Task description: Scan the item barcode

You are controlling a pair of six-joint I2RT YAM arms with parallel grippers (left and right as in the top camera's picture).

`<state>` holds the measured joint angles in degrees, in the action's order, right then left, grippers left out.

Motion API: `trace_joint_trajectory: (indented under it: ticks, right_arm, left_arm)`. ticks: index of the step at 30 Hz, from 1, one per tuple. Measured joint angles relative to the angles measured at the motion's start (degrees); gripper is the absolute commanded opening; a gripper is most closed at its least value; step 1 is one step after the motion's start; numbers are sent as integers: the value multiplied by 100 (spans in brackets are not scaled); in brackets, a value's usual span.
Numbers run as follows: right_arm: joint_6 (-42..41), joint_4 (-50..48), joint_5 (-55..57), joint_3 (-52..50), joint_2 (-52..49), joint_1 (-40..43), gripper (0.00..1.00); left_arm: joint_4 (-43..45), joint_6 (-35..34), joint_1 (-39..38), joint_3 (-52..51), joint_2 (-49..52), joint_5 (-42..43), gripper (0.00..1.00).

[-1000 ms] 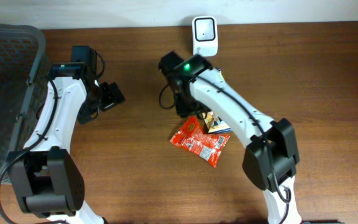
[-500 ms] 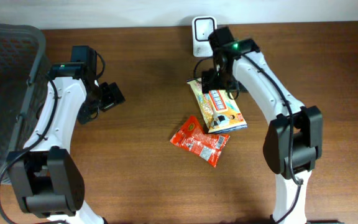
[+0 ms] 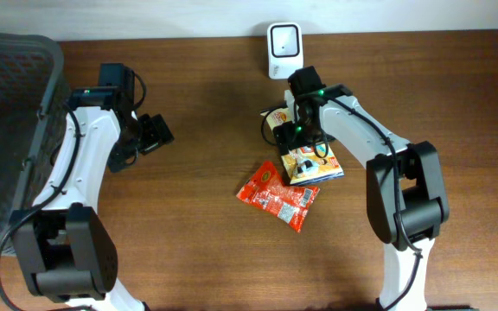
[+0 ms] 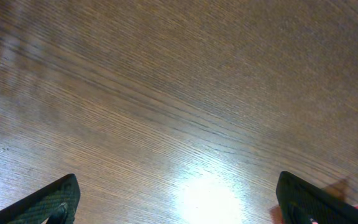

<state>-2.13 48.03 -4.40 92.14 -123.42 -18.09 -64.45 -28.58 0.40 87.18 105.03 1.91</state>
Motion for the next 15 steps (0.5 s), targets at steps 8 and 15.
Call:
trace_joint_trajectory:
  ticks: [8,15]
  right_arm:
    - [24,-98,280,-136,55,7,19]
    - [-114,1137,-326,664,35,4,4]
  left_arm:
    - [-2,0,0,0,0,0,99]
    - [-2,0,0,0,0,0,99]
